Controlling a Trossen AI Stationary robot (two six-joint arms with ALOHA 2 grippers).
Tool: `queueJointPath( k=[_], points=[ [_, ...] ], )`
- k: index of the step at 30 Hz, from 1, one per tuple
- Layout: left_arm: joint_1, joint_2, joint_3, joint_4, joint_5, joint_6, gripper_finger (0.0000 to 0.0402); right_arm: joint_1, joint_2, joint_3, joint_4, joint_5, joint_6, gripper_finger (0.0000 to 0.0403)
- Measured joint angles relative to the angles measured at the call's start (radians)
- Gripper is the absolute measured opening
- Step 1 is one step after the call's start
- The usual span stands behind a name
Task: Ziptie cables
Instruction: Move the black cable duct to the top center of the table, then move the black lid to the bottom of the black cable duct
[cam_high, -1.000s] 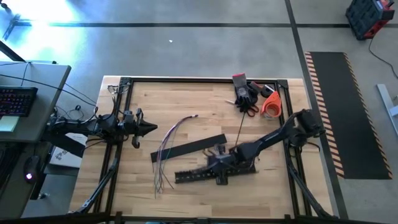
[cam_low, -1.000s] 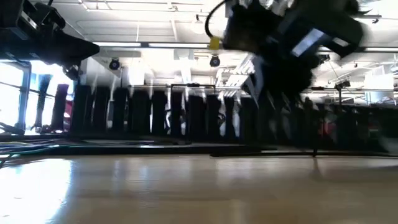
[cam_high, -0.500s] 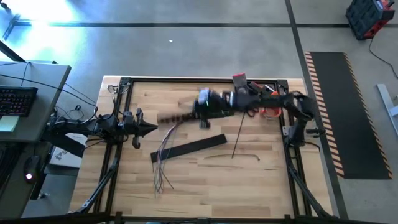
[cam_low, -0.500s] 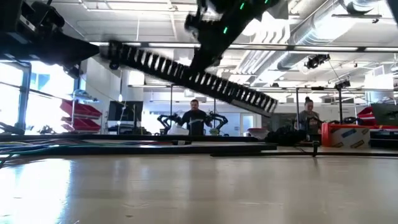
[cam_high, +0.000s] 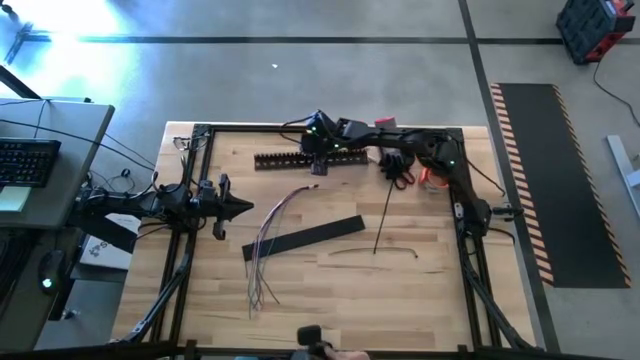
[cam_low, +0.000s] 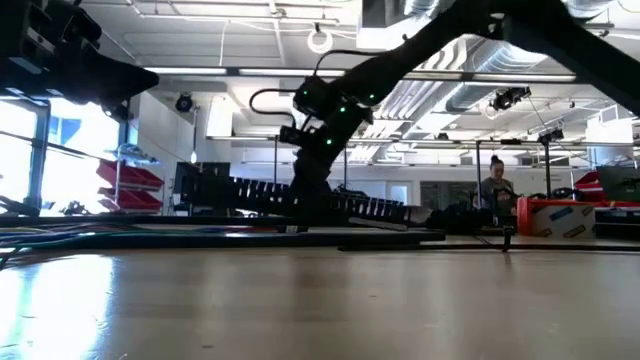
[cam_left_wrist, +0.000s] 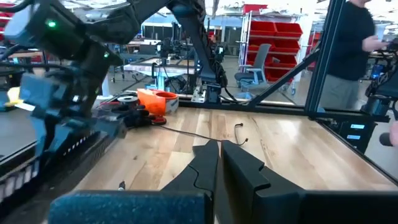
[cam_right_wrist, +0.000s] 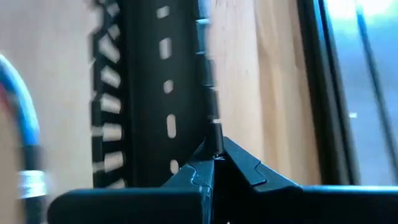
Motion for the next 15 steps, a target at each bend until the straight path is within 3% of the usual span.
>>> queueJointPath(
  k=[6, 11, 15],
  points=[
    [0.0, 0.0, 0.0, -0.001, 0.0, -0.002, 0.0005, 0.008, 0.058, 0.124, -0.056, -0.007, -0.05, 0.0028],
    [0.0, 0.0, 0.0, -0.002, 0.0, -0.018, 0.0005, 0.008, 0.053, 0.163, -0.069, 0.05, -0.057, 0.0118],
    [0.0, 0.0, 0.0, -0.002, 0.0, -0.035, 0.0005, 0.005, 0.043, 0.247, -0.202, 0.148, -0.073, 0.0185]
  ],
)
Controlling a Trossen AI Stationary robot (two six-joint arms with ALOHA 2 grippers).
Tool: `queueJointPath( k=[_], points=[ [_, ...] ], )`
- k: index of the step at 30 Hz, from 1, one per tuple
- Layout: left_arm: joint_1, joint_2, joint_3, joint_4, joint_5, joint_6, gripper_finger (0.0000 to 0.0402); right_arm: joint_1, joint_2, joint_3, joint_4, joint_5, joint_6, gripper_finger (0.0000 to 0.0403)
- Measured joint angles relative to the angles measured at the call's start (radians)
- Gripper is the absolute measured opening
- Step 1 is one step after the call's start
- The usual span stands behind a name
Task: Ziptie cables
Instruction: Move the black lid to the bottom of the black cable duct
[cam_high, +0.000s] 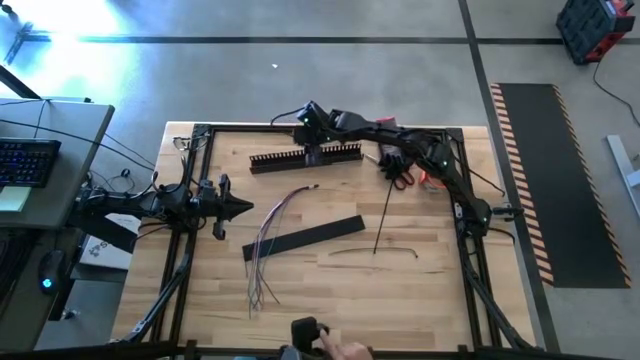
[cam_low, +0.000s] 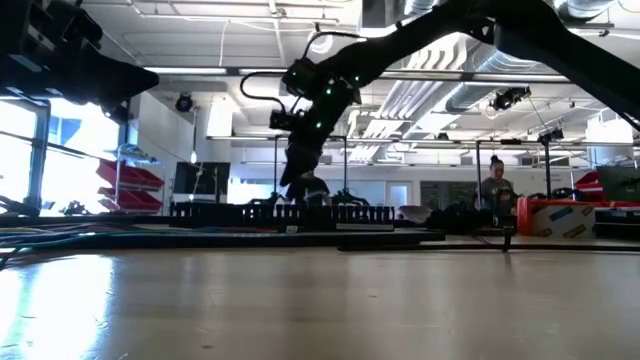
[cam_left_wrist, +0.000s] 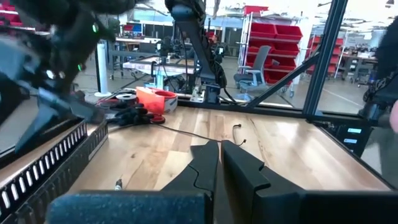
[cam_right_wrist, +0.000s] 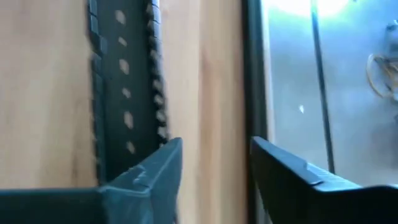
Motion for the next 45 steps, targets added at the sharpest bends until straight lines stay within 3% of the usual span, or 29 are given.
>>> queueJointPath(
  k=[2, 5, 8, 10, 17, 22, 27, 31, 37, 40, 45],
  points=[
    [0.0, 0.0, 0.0, 0.0, 0.001, -0.009, 0.0005, -0.002, -0.024, 0.031, -0.094, -0.041, 0.001, 0.0199],
    [0.0, 0.002, 0.0, -0.003, 0.017, -0.019, 0.0005, -0.001, -0.099, 0.003, -0.227, -0.207, 0.007, 0.0198],
    [0.0, 0.003, 0.0, -0.005, 0.028, -0.019, 0.0005, 0.01, -0.195, -0.142, -0.28, -0.355, 0.051, 0.0175],
    [0.0, 0.004, 0.0, -0.006, 0.033, -0.019, 0.0005, 0.038, -0.277, -0.291, -0.225, -0.382, 0.081, 0.0153],
    [0.0, 0.014, 0.0, -0.006, 0.03, -0.001, 0.0005, 0.208, -0.536, -0.897, 0.406, -0.419, 0.376, 0.008],
    [0.0, 0.014, 0.0, -0.004, 0.019, -0.001, 0.0005, 0.326, -0.545, -1.116, 0.849, -0.435, 0.558, 0.0068],
    [0.0, 0.013, 0.0, 0.0, -0.007, -0.016, 0.0005, 0.388, -0.498, -1.141, 0.906, -0.419, 0.578, 0.0124],
    [0.0, 0.013, 0.0, 0.01, -0.067, -0.016, 0.0005, 0.424, -0.445, -1.14, 0.964, -0.402, 0.504, 0.0215],
    [0.0, 0.013, 0.0, 0.019, -0.124, -0.022, 0.0005, 0.441, -0.342, -1.139, 1.141, -0.27, 0.396, 0.0333],
    [0.0, 0.013, 0.0, 0.019, -0.133, -0.044, 0.0005, 0.435, -0.296, -1.139, 1.178, -0.266, 0.408, 0.035],
    [0.0, 0.013, 0.0, 0.02, -0.133, -0.054, 0.0005, 0.427, -0.237, -1.139, 1.185, -0.305, 0.405, 0.0335]
  ],
)
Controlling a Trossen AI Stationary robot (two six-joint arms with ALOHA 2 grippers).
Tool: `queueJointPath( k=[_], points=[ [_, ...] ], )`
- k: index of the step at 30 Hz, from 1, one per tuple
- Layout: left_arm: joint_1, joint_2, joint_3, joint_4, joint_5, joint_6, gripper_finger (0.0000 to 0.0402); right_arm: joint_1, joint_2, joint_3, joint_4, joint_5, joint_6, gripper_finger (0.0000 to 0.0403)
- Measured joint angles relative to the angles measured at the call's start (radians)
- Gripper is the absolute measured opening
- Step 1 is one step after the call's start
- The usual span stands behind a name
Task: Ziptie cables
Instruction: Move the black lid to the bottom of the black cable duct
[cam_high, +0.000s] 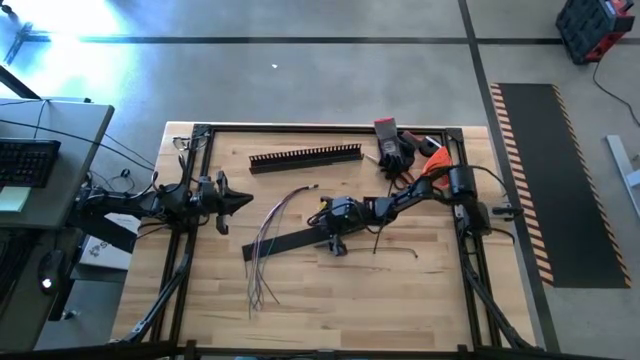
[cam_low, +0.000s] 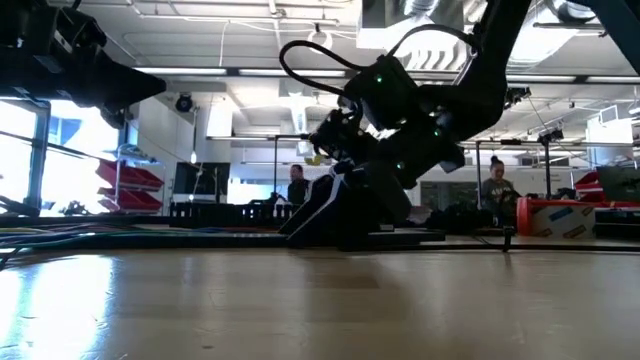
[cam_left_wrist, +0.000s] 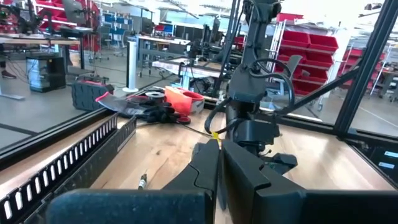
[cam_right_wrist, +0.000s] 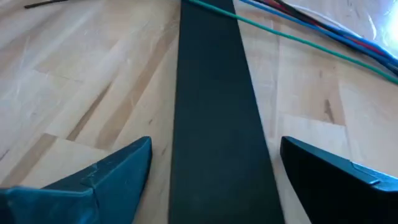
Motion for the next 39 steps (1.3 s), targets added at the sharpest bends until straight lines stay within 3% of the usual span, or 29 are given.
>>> queueJointPath(
  k=[4, 10, 15, 21, 35, 39],
  points=[
    [0.0, 0.0, 0.0, 0.0, -0.001, -0.002, 0.0005, 0.001, 0.034, 0.004, -0.013, 0.017, 0.005, 0.0304],
    [0.0, 0.0, 0.0, 0.001, 0.0, -0.078, 0.0005, 0.001, 0.085, 0.01, -0.015, 0.02, 0.035, 0.0211],
    [0.0, 0.0, -0.001, 0.005, 0.0, -0.087, 0.0005, 0.012, 0.077, 0.01, -0.015, 0.054, 0.082, 0.021],
    [0.0, 0.0, -0.001, 0.025, -0.001, -0.088, 0.0005, 0.031, -0.049, -0.002, -0.166, 0.048, 0.116, 0.021],
    [0.0, 0.0, 0.0, 0.007, -0.002, -0.087, 0.0005, 0.041, -0.427, -0.006, -0.696, -0.113, 0.104, 0.021],
    [0.0, 0.0, 0.0, -0.002, -0.001, -0.087, 0.0005, 0.029, -0.538, -0.005, -0.927, -0.107, 0.159, 0.021]
  ],
)
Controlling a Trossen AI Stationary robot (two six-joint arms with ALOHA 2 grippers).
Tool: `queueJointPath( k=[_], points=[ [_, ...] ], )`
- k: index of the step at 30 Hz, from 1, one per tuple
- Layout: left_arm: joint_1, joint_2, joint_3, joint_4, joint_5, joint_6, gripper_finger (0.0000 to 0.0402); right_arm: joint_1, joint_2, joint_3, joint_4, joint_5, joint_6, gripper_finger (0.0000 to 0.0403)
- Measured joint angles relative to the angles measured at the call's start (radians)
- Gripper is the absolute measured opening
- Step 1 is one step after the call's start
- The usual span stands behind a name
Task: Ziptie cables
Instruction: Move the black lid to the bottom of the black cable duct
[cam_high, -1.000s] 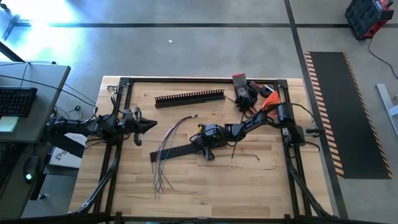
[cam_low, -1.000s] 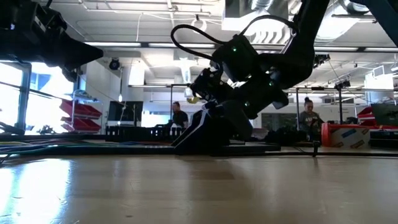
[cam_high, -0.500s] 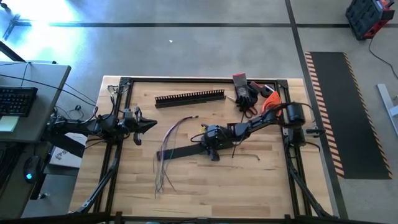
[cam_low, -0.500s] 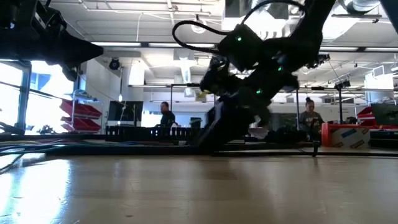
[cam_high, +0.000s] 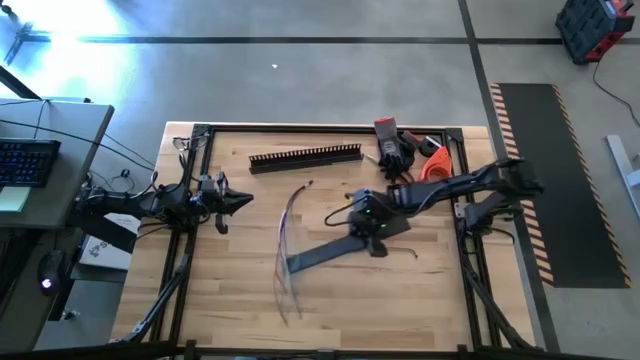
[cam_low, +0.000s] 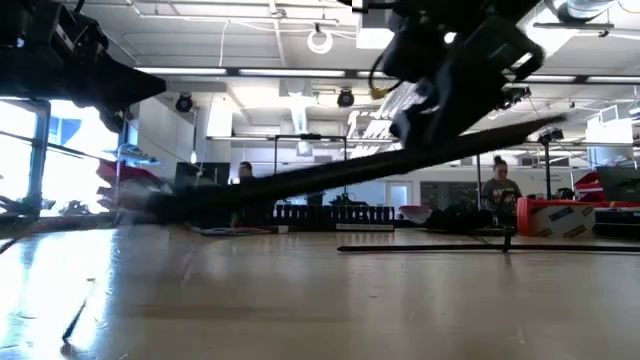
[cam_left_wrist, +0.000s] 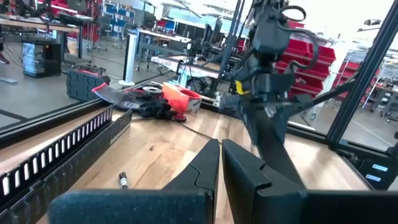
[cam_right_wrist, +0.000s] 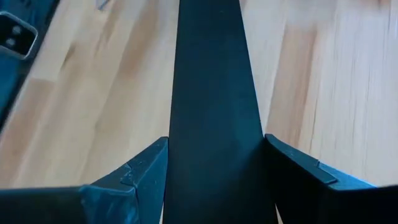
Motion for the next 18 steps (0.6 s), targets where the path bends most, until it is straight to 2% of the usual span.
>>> queueJointPath(
  k=[6, 10, 14, 18],
  points=[
    [0.0, 0.0, 0.0, -0.001, -0.005, 0.01, 0.0005, -0.005, -0.153, 0.001, -0.305, 0.132, 0.105, 0.021],
    [0.0, 0.0, 0.0, 0.001, -0.026, 0.01, 0.0005, -0.004, -0.239, 0.001, -0.39, 0.243, 0.126, 0.021],
    [0.0, 0.0, 0.0, 0.008, -0.029, 0.01, 0.0005, -0.018, -0.262, 0.002, -0.221, 0.317, 0.005, 0.021],
    [0.0, 0.0, 0.0, 0.031, -0.025, 0.01, 0.0005, -0.08, -0.168, 0.004, 0.029, 0.325, -0.158, 0.021]
  ],
)
